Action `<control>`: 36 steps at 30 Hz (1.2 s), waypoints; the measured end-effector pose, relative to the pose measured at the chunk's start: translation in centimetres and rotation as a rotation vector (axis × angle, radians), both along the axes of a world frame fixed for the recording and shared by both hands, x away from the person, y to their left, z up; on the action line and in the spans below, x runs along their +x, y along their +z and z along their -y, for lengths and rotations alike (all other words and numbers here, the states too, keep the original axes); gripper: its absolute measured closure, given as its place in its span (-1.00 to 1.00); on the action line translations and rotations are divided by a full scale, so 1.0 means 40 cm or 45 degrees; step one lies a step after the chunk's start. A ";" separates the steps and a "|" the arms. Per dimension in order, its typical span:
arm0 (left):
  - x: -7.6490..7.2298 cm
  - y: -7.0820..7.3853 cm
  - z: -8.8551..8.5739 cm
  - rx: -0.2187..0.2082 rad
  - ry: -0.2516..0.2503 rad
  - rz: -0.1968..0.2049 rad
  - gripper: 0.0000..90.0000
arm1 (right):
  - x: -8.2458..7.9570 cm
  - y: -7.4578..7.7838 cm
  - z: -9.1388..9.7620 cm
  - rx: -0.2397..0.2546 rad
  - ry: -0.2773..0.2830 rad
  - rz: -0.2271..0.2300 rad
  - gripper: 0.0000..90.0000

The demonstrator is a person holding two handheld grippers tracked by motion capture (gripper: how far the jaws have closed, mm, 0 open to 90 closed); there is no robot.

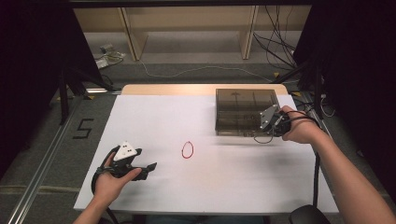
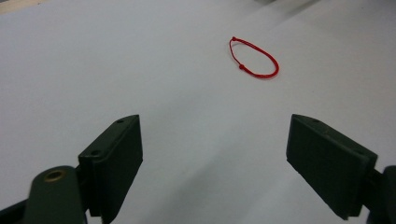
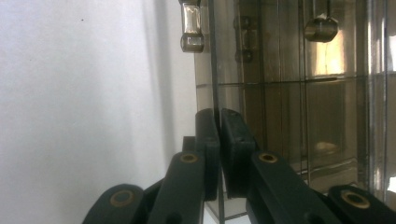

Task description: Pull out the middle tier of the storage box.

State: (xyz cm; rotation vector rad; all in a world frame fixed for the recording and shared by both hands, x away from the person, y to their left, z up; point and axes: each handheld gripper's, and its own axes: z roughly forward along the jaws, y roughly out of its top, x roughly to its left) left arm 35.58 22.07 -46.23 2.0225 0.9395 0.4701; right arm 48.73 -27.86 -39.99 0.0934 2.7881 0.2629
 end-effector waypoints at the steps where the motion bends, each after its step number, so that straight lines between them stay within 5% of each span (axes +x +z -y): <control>1: 0.000 0.000 -0.001 0.000 0.001 0.000 -0.59 | 0.000 0.000 0.001 0.003 0.004 -0.001 0.93; 36: -0.005 0.002 0.001 -0.001 -0.003 0.007 -0.59 | -0.027 0.004 -0.002 0.006 0.043 -0.002 0.94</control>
